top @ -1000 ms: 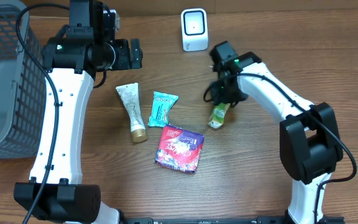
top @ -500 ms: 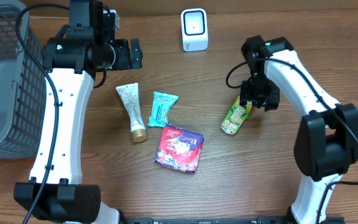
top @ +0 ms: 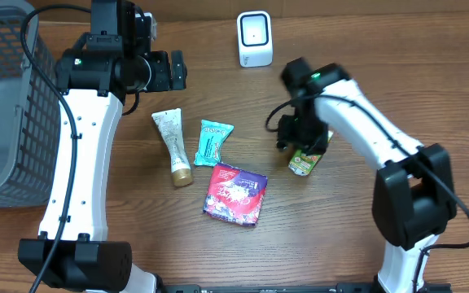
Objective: Scan the item barcode
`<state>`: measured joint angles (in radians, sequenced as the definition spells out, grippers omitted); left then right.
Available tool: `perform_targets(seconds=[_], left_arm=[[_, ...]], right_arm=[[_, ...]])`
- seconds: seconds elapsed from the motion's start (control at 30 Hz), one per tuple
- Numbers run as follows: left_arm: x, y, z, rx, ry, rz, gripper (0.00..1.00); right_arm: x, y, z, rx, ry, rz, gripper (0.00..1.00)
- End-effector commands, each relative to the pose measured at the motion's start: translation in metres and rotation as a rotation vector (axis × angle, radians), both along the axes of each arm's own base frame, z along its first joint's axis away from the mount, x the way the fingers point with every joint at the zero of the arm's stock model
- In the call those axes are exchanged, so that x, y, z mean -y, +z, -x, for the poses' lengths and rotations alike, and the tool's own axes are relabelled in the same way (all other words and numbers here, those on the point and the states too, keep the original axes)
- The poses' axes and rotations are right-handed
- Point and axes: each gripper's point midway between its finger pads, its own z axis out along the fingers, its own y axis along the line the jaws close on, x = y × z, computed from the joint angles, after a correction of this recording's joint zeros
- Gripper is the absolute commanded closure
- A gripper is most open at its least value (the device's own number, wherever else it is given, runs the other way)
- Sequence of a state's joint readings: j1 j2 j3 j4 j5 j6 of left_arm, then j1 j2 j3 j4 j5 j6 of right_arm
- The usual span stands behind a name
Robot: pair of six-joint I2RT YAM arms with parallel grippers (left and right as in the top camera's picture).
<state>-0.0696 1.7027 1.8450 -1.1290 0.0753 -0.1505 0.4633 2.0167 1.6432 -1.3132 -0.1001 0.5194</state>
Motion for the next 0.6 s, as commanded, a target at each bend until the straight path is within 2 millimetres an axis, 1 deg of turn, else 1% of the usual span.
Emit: perform_targets(seconds=[0.0, 0.07, 0.2, 0.3, 0.4, 0.57], left_arm=[[-0.002, -0.001, -0.002, 0.001, -0.012, -0.002, 0.0], [-0.002, -0.001, -0.002, 0.002, -0.012, -0.002, 0.0], [-0.002, -0.001, -0.002, 0.002, -0.012, -0.002, 0.0], [-0.002, -0.001, -0.002, 0.002, -0.012, -0.002, 0.0], [-0.002, -0.001, -0.002, 0.001, -0.012, -0.002, 0.0], [-0.002, -0.001, -0.002, 0.002, -0.012, -0.002, 0.0]], right_arm=[[0.027, 0.005, -0.015, 0.143, -0.193, 0.233, 0.32], [0.029, 0.002, -0.019, 0.172, -0.226, 0.268, 0.32], [0.025, -0.01, -0.024, 0.17, -0.222, 0.266, 0.31], [0.022, -0.022, -0.026, 0.16, -0.177, 0.271, 0.31], [0.019, -0.031, -0.025, 0.149, -0.145, 0.288, 0.32], [0.016, -0.041, -0.026, 0.166, -0.093, 0.331, 0.32]])
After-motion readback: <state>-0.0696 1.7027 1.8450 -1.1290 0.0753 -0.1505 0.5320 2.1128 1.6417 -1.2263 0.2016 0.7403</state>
